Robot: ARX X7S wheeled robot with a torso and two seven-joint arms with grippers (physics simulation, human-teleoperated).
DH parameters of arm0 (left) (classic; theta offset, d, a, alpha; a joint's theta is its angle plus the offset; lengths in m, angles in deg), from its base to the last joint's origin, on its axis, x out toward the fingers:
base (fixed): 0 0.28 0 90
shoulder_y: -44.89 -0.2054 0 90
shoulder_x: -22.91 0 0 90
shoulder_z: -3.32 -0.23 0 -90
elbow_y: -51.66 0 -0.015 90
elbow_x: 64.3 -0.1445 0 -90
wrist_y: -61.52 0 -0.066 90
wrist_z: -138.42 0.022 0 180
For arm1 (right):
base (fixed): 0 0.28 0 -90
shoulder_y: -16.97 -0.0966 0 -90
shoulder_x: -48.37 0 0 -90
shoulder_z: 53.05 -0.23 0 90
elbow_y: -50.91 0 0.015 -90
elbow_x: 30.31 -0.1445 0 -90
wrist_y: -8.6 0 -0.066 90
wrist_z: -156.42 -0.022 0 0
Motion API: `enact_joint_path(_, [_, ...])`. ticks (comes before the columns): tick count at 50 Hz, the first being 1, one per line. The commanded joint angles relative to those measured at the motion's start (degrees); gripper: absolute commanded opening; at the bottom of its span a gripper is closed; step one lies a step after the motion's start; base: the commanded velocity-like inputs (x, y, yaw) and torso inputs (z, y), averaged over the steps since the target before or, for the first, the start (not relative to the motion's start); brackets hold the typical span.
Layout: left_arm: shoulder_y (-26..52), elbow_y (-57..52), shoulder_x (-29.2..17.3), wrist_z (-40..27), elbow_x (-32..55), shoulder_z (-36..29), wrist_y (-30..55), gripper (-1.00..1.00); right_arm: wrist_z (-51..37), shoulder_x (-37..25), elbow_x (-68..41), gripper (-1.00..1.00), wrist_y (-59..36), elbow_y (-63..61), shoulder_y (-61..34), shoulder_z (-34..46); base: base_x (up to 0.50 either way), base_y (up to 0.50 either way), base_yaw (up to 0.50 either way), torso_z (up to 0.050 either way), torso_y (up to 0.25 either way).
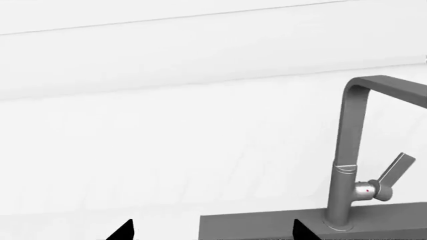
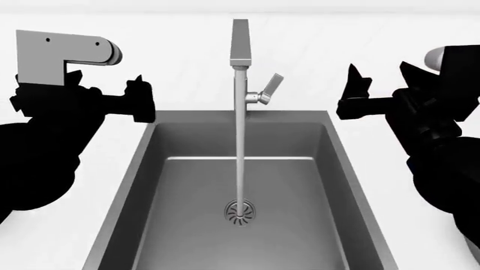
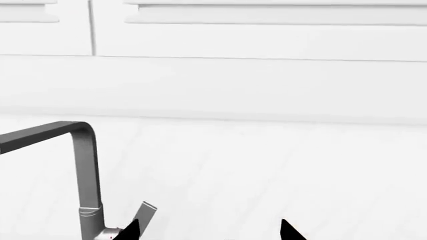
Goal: Pick the eggplants and oranges from the sink and place them in one bowl. Place the carrot in the other bowl. Then turn off the sink faucet.
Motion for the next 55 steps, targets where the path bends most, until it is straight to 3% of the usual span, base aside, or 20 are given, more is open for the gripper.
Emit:
enact_joint_path(1, [-0.6,-0.6,0.8,-0.1,-0.5,-0.1,-0.4,1.00,-1.5,0.1,-1.4,1.00,-0.4,0.2,-0.4,-0.4,0.00,0.00,0.00,0.000,0.000])
enact_joint_path(20, [-0.3,-0.4,-0.4,0.5,1.6,1.0,-0.3,1.00,-2.1,0.2,-2.1,1.00,0.3,0.1,0.8,-1.1,0.00,0.00,0.00,0.000,0.000])
enact_joint_path(27, [0.6,1.9,1.2,0.9,-0.3,-0.1,0.3,1.00,-0.5,2.1,-0.8,1.00,0.1,4.6,-1.0,0.7,0.00,0.00,0.00,0.000,0.000])
enact_joint_path(31, [3.4,7.1,5.2,3.3,0.1,-0.8,0.9,1.00,7.3,6.9,3.1,1.00,1.5,18.6,-9.2,4.6,0.00,0.00,0.00,0.000,0.000])
enact_joint_path(38, [7.3,18.2,10.6,7.6,-7.4,-4.0,0.0,1.00,23.8,16.1,12.5,1.00,9.7,48.6,-22.7,11.3,0.00,0.00,0.00,0.000,0.000])
enact_joint_path(45, [11.7,31.0,17.5,12.7,-14.4,-7.1,-2.7,1.00,40.6,28.5,22.9,1.00,28.7,94.6,-40.0,13.9,0.00,0.00,0.00,0.000,0.000])
enact_joint_path(55, [14.5,45.5,24.6,17.8,-20.9,-9.8,-7.6,1.00,44.0,31.8,42.9,1.00,24.4,94.7,-39.9,-5.9,0.00,0.00,0.00,0.000,0.000])
